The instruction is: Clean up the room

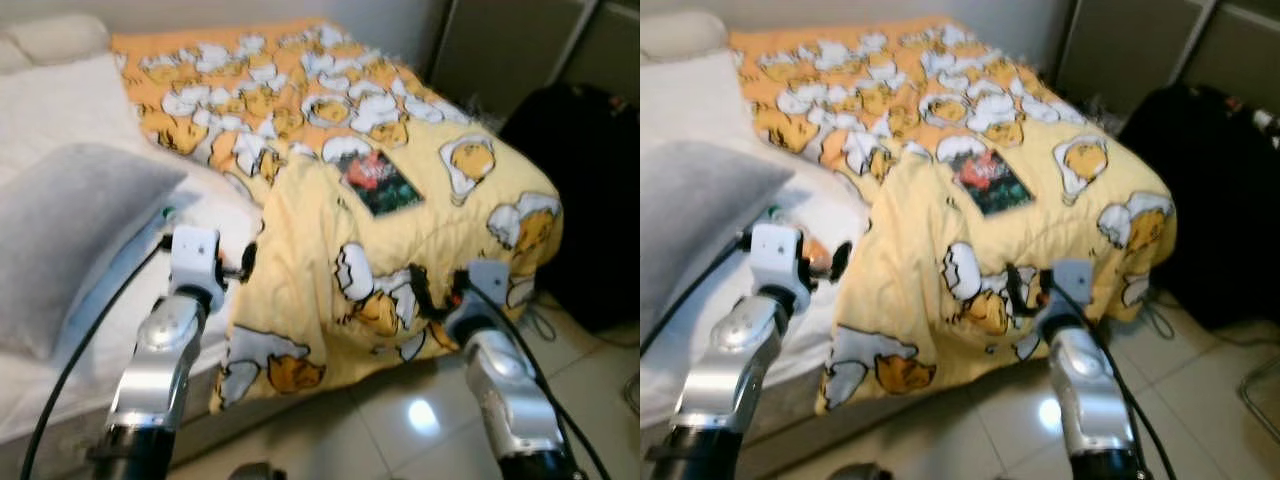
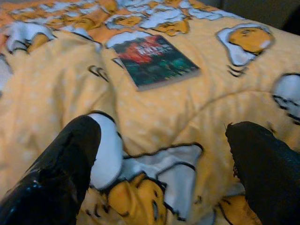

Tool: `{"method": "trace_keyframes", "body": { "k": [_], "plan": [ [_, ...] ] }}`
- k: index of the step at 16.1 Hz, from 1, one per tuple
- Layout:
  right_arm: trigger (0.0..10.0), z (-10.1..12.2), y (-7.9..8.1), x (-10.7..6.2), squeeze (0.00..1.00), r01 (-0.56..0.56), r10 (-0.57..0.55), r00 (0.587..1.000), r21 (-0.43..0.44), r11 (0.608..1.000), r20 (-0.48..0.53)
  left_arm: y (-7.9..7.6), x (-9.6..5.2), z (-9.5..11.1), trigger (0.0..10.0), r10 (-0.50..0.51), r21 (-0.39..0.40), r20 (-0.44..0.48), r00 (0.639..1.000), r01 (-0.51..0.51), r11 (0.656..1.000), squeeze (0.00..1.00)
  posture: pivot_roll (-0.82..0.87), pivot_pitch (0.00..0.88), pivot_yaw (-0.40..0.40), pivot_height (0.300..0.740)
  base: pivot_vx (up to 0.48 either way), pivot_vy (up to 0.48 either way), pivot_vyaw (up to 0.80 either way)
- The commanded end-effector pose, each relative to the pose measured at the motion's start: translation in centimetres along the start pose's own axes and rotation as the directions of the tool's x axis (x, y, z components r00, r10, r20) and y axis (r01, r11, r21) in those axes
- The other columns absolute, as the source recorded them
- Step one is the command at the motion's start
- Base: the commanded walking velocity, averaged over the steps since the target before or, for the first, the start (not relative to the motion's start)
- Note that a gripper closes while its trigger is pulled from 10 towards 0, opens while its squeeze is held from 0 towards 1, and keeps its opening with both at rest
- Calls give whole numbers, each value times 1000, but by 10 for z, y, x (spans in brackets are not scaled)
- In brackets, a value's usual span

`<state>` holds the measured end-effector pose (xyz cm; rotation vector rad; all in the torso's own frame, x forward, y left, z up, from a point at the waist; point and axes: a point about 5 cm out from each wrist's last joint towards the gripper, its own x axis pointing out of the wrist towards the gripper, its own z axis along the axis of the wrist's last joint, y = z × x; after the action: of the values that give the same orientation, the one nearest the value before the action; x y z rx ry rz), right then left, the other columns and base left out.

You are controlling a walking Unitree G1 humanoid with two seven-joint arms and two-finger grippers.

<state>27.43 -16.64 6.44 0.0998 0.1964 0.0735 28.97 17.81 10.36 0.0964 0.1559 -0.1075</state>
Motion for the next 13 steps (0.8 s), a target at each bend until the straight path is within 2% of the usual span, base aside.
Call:
{"method": "trace_keyframes", "body": {
  "k": [1,3,4,5,7,10,13],
  "plan": [
    [10000,5,7,3,1000,-16,16,1000,-5,1000,18,6,0,3,10000,28,2,6,1000,-28,1000,1000,12,0,-2,740,0,277,0],
    [10000,10,10,4,1000,-37,38,999,-22,999,31,12,0,4,10000,73,-10,14,997,-73,997,1000,11,0,0,740,0,131,0],
    [10000,12,13,5,1000,-58,59,998,-27,998,33,13,0,6,10000,82,-13,28,996,-81,997,941,10,0,3,740,0,0,0],
    [10000,19,20,8,1000,-129,132,991,-81,988,29,13,1,9,10000,92,-40,47,995,-90,995,0,1,0,10,740,0,0,0],
    [10000,22,20,9,1000,-148,153,988,-118,982,30,12,2,10,10000,90,-31,51,995,-88,996,0,-1,0,11,740,0,0,-275],
    [10000,21,15,9,1000,-145,149,989,-139,980,23,8,2,11,10000,65,7,69,995,-66,998,0,5,0,14,740,0,0,800],
    [10000,24,13,9,1000,-131,136,990,-146,981,28,8,2,11,10000,80,-5,73,994,-79,997,0,-1,0,18,740,314,0,800]
  ]
}}
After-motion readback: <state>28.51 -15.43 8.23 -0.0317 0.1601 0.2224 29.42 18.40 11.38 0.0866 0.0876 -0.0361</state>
